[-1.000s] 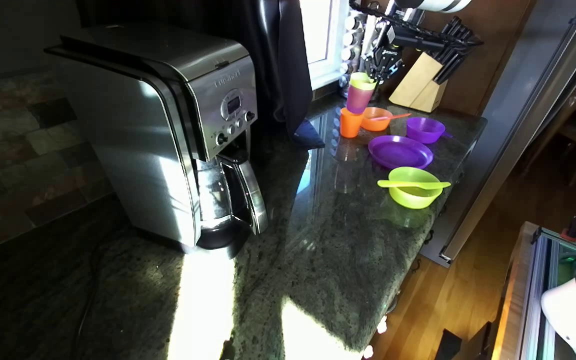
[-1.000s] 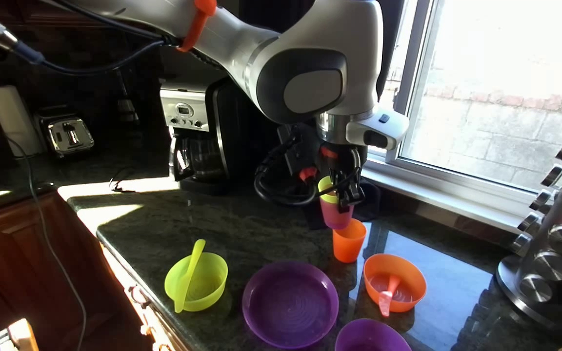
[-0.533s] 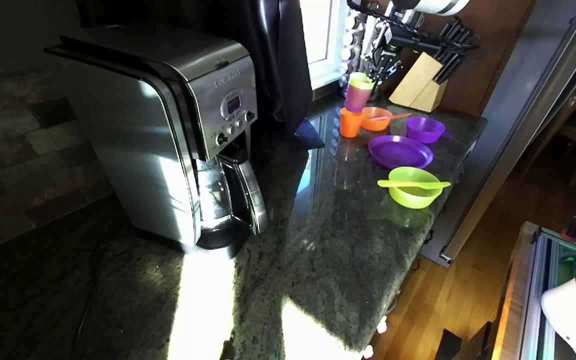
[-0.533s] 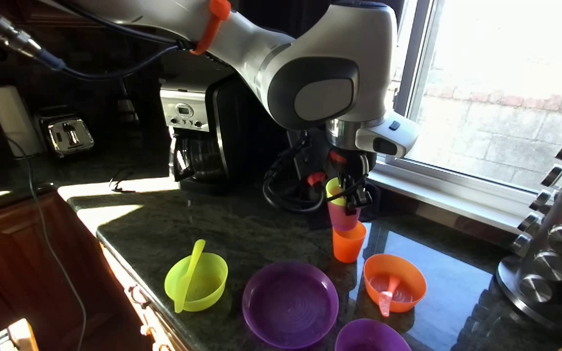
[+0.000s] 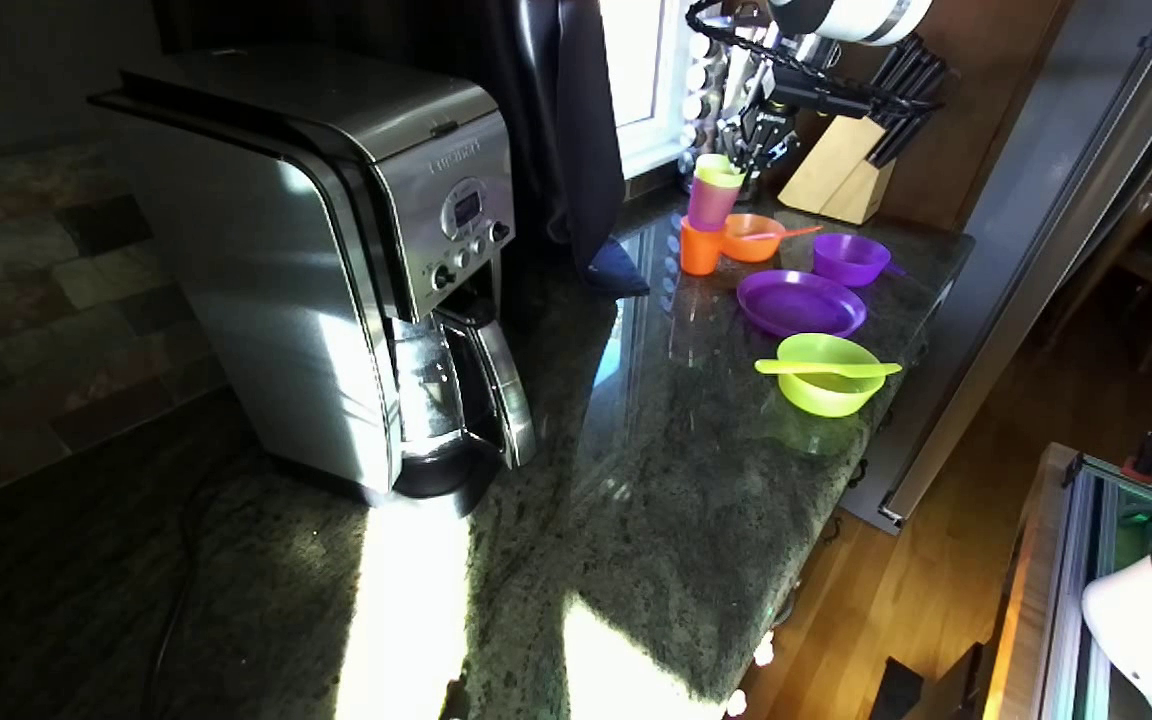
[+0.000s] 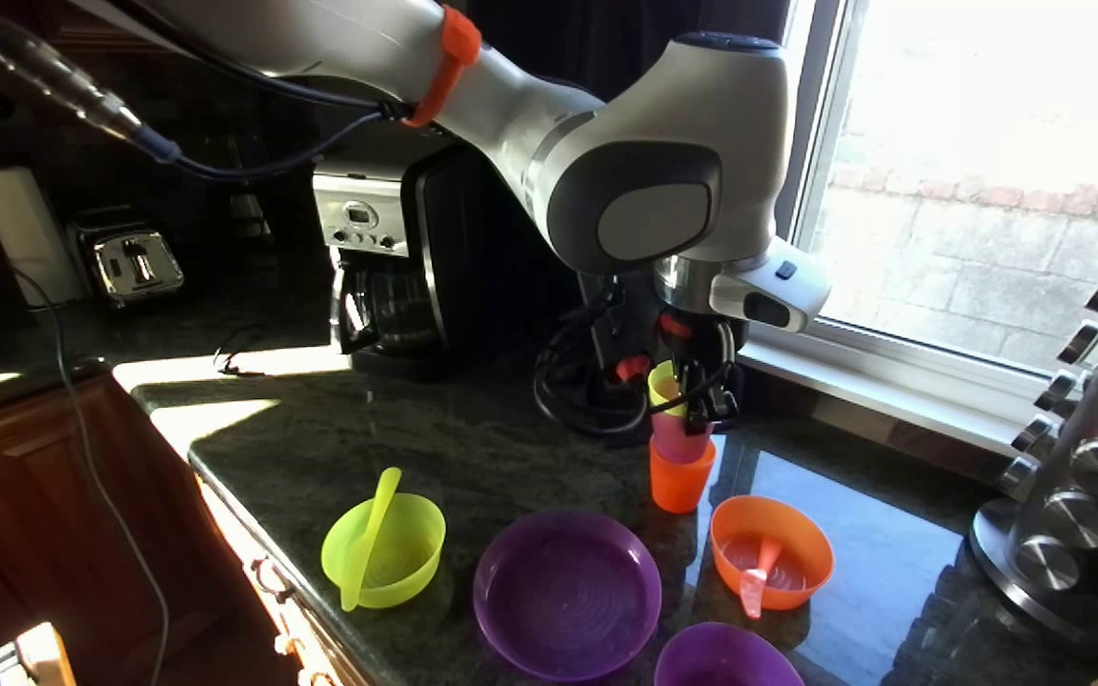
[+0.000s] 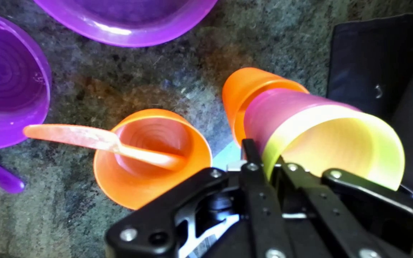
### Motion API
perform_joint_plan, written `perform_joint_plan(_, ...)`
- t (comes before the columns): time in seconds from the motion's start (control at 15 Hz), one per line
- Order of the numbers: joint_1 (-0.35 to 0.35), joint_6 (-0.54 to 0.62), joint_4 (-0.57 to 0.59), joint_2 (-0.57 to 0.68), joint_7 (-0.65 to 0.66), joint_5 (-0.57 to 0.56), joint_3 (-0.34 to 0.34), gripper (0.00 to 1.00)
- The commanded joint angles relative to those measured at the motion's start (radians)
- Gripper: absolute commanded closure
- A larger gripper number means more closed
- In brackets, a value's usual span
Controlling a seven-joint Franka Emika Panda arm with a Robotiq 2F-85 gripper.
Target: Place the green cup in the purple one, and then put those in the orange cup
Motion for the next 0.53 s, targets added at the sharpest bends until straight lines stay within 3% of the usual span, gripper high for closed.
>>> perform_joint_plan(0.0, -0.008, -0.040, 0.039, 0.060, -0.002, 0.041, 0.008, 0.98)
perform_joint_plan(0.47, 0.036, -0.119, 0.063, 0.113, -0.001, 0.018, 0.058, 0.98)
